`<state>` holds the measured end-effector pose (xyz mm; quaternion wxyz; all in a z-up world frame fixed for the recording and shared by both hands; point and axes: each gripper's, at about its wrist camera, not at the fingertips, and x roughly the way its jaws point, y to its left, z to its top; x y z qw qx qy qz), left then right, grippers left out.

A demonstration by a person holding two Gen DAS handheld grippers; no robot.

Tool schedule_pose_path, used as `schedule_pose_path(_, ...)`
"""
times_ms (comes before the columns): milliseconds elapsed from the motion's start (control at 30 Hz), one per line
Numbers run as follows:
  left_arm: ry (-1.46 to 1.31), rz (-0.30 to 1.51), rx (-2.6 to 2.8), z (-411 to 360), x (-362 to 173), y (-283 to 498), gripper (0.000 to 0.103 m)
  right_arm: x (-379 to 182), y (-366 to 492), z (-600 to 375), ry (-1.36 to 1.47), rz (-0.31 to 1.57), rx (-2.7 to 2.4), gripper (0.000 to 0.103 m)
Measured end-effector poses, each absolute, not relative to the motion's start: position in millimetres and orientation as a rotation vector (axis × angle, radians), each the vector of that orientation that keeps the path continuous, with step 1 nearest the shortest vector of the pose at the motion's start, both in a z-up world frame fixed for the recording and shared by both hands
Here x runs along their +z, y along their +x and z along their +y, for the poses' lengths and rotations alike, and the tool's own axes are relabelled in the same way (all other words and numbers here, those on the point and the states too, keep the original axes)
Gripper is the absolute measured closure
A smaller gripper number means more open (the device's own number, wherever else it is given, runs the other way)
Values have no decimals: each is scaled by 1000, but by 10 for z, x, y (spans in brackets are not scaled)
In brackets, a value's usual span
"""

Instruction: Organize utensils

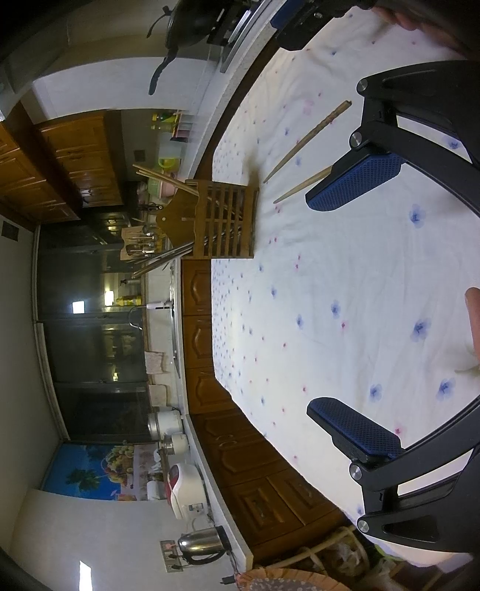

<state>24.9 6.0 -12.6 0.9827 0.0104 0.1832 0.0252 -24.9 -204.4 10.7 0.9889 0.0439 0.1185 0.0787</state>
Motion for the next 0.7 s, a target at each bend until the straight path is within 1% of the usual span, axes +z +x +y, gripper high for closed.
schedule_pose_path(700, 22, 362, 49, 48, -78, 235, 0, 100, -241, -1937, 91, 230, 173, 0)
